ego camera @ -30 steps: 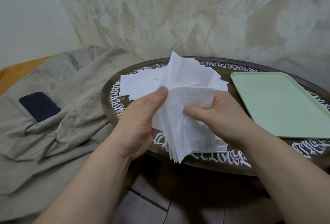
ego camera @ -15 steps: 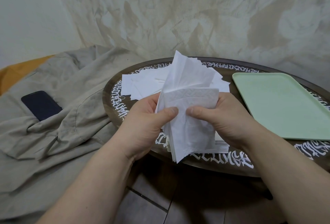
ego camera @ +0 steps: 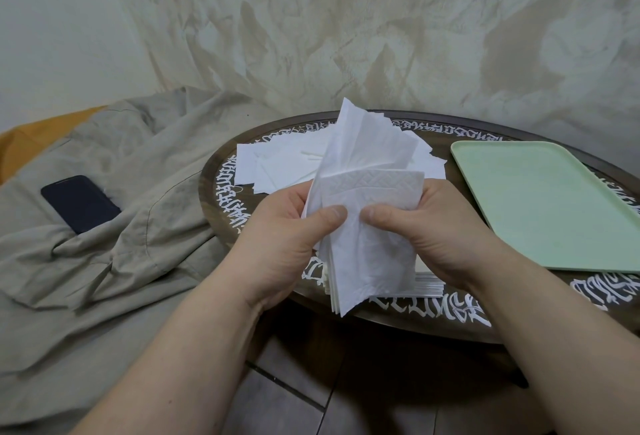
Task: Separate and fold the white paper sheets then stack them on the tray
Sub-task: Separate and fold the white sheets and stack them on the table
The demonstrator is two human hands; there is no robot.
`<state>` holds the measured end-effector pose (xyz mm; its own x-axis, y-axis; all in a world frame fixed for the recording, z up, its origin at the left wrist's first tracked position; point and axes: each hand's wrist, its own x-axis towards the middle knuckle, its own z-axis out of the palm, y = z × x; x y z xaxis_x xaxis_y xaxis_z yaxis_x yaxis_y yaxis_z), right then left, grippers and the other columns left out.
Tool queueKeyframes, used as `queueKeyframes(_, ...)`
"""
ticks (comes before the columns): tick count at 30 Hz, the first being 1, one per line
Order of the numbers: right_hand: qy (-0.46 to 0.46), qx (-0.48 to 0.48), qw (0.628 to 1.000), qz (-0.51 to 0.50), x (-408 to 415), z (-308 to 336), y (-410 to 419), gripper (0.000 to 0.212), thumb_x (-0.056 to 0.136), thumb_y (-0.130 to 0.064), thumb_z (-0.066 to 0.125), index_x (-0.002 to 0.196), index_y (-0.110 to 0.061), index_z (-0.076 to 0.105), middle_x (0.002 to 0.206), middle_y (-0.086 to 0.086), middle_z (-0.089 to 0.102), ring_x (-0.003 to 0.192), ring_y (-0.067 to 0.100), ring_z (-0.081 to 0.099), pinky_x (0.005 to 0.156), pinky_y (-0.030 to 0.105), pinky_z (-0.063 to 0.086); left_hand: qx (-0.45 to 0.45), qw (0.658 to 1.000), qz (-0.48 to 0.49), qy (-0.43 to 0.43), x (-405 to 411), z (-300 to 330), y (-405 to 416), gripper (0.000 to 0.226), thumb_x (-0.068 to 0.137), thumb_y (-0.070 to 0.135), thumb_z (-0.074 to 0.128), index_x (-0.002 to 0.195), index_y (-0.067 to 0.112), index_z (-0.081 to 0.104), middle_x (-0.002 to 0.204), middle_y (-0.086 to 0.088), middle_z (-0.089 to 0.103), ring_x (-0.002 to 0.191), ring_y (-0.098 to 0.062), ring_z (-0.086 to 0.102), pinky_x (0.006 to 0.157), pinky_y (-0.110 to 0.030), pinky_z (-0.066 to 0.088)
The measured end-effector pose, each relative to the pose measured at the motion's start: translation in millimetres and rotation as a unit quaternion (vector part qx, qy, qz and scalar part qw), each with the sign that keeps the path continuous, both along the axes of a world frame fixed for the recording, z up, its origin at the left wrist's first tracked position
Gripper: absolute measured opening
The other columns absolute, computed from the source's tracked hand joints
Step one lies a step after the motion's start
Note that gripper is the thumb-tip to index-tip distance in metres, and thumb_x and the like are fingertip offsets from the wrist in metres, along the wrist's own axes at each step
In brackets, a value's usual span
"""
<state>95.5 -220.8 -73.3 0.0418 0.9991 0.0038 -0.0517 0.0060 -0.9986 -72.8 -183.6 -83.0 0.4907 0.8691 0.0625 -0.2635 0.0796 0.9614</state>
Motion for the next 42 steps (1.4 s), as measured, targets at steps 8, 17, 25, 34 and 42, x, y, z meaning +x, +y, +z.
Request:
queueKeyframes(8,-0.028,0.001,0.999,-0.021,-3,0,1,0.018,0.080,0.001,0.070,0.090,-0.014,0.073,0.090,0.001,0.076,0.086,0.017,0.073,0.078,0.033,0.058,0.003,0.999,0.033,0.022,1,-2,1,0.019,0.085,0.004,0.061,0.085,0.012,0.078,0.094,-0.011,0.076,0.084,-0.021,0.072,0.070,-0.026,0.057)
queueKeyframes(17,-0.270,0.115,0.951,-0.093,1,1,4,0.037,0.072,-0.026,0.081,0.105,-0.034,0.066,0.102,-0.016,0.065,0.093,0.000,0.060,0.083,0.021,0.049,0.097,0.989,0.040,0.106,-4,-7,4,0.026,0.081,0.014,0.053,0.092,0.021,0.076,0.093,-0.004,0.077,0.085,-0.015,0.072,0.070,-0.021,0.053)
queueKeyframes(25,-0.362,0.190,0.910,-0.064,-3,9,2,0.021,0.070,-0.037,0.077,0.076,-0.023,0.064,0.080,-0.011,0.063,0.081,0.003,0.056,0.070,0.012,0.038,0.143,0.979,0.012,0.147,-6,-7,4,0.029,0.086,0.014,0.051,0.104,0.019,0.073,0.099,-0.005,0.076,0.091,-0.017,0.070,0.078,-0.027,0.055)
queueKeyframes(34,-0.389,0.213,0.896,0.036,-3,6,0,0.006,0.074,-0.013,0.066,0.070,-0.015,0.063,0.077,-0.006,0.064,0.071,0.010,0.058,0.063,0.022,0.043,-0.046,0.999,-0.006,-0.012,-9,3,6,0.048,0.083,0.027,0.061,0.122,0.000,0.063,0.121,-0.023,0.066,0.112,-0.039,0.064,0.095,-0.047,0.051)
queueKeyframes(42,-0.415,0.176,0.890,0.072,-5,3,-2,0.013,0.082,-0.012,0.068,0.077,-0.024,0.068,0.067,-0.015,0.058,0.068,0.000,0.053,0.060,0.016,0.037,0.004,0.993,0.071,0.095,-6,-2,3,0.009,0.089,0.002,0.063,0.086,0.005,0.072,0.081,-0.011,0.074,0.068,-0.022,0.068,0.056,-0.027,0.053)
